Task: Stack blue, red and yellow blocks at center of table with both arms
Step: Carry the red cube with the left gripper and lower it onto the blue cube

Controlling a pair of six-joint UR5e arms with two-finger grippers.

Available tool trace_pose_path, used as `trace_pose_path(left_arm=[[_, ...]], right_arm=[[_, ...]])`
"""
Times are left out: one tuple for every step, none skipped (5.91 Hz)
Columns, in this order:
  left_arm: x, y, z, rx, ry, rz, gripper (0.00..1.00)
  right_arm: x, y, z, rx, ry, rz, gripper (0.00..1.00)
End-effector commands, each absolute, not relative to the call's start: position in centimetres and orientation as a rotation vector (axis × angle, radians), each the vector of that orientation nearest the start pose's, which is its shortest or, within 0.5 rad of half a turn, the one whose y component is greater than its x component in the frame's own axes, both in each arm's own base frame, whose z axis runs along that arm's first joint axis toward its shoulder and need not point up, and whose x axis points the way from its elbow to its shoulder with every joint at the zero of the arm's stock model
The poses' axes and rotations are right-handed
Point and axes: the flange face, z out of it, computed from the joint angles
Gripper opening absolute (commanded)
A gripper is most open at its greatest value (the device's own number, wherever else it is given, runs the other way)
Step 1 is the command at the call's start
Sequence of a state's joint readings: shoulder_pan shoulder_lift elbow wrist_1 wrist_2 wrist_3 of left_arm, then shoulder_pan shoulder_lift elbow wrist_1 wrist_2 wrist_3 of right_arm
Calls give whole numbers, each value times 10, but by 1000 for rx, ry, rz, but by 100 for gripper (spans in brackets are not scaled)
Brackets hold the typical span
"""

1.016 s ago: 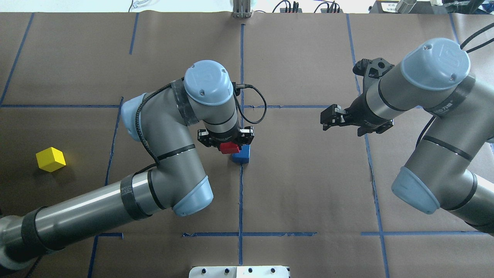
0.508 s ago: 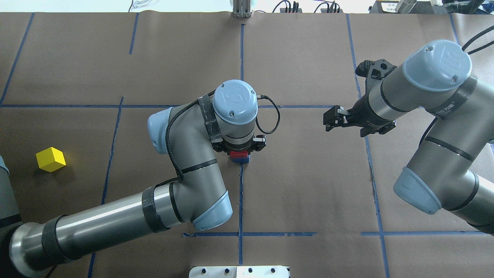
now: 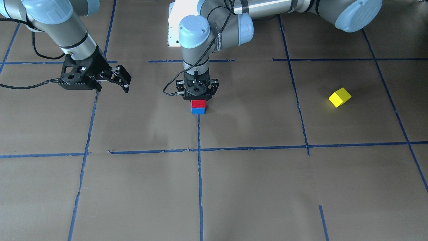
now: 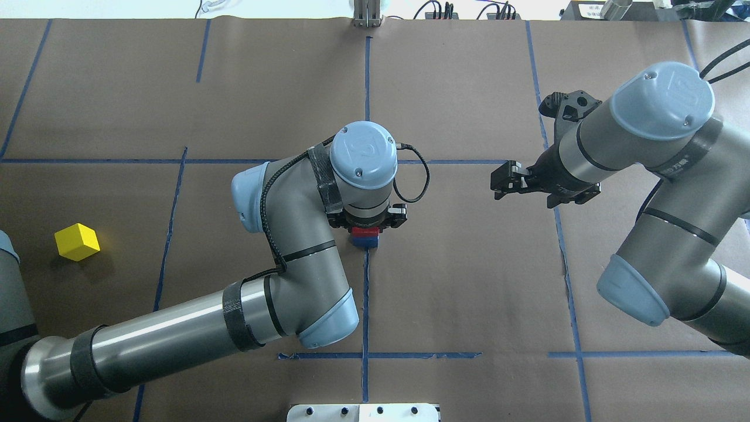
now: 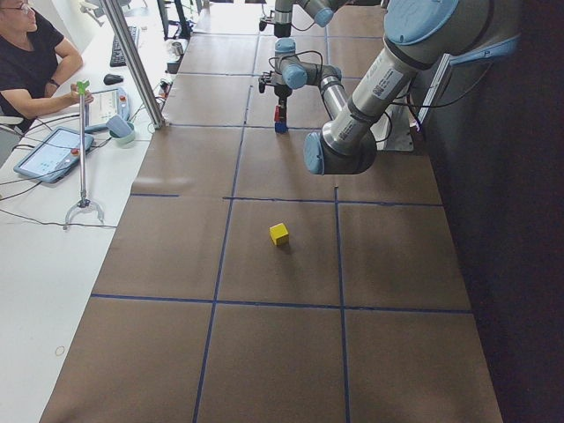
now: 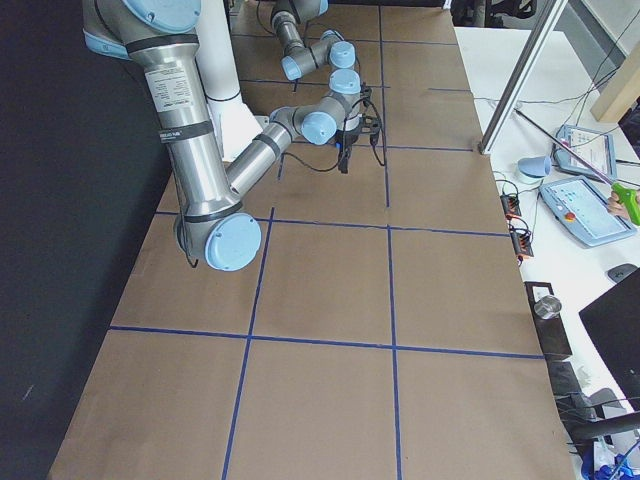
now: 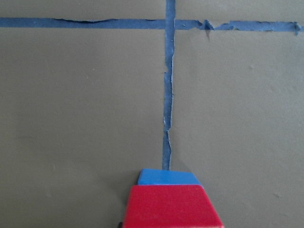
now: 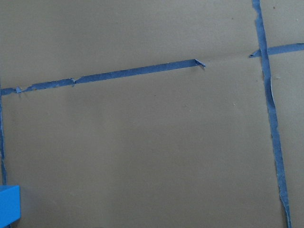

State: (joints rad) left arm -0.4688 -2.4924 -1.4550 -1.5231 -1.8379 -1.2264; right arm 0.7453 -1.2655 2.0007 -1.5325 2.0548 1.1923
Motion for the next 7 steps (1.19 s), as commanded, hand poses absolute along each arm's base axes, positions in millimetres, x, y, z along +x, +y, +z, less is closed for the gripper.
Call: trace_pose_path(left_arm=[[620, -433, 138, 80, 792, 23, 4], [621, -432, 136, 80, 794, 25, 4], [623, -429, 139, 77, 791, 30, 4], [624, -428, 138, 76, 792, 29, 9], [624, -428, 139, 75, 791, 29, 34], [623, -428, 138, 77, 792, 27, 48], [623, -428, 136, 77, 794, 27, 48]], right_arm=[[-347, -438, 300, 15, -881, 158, 100], [-347, -438, 299, 15, -883, 157, 100], [-347, -438, 300, 14, -882, 157, 100], [-348, -438, 299, 14, -883, 155, 100], [-348, -438, 299, 14, -883, 155, 100], [-347, -438, 299, 15, -883, 157, 100], [-348, -438, 299, 14, -883, 155, 100]])
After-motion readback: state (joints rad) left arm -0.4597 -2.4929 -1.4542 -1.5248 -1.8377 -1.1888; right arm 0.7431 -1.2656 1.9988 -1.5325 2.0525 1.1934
